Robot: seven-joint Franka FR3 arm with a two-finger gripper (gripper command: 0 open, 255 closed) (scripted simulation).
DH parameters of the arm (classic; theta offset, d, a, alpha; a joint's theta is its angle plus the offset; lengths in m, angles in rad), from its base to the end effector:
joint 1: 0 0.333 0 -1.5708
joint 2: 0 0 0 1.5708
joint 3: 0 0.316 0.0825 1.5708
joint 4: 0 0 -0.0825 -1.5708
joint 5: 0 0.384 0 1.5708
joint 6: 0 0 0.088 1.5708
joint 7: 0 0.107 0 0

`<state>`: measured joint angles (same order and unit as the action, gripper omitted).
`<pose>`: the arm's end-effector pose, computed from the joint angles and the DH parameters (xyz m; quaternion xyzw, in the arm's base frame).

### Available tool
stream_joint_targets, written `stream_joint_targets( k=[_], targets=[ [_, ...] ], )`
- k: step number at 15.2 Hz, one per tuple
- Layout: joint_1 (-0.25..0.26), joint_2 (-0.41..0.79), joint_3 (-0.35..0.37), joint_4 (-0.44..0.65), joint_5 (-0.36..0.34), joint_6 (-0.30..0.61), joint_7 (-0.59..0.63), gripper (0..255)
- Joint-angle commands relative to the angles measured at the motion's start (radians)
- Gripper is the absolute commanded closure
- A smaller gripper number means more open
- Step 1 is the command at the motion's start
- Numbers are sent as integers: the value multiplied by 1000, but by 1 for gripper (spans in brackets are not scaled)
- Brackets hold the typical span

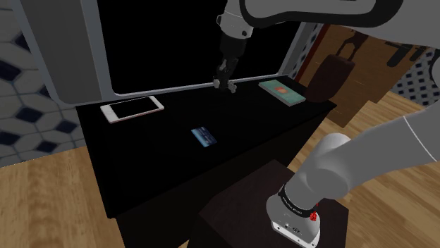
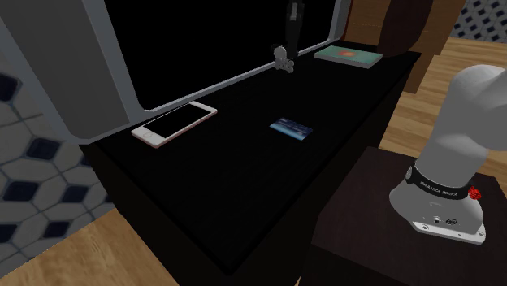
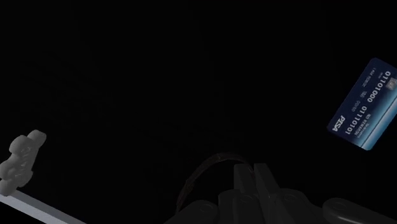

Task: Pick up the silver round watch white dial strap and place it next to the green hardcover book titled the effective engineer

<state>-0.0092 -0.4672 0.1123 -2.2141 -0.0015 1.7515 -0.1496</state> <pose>0.4102 0.0488 0.5583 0.9924 0.1202 0.0003 0.0260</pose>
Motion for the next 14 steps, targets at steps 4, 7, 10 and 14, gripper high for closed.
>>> stream_joint_targets(
  k=[4,7,10,14],
  targets=[
    [-46,17,-90,14,-41,7,-121,255],
    [-73,40,-144,34,-64,14,-192,255],
    [-99,73,-196,63,-82,22,-263,255],
    [-132,131,-264,118,-98,32,-358,255]
  ],
)
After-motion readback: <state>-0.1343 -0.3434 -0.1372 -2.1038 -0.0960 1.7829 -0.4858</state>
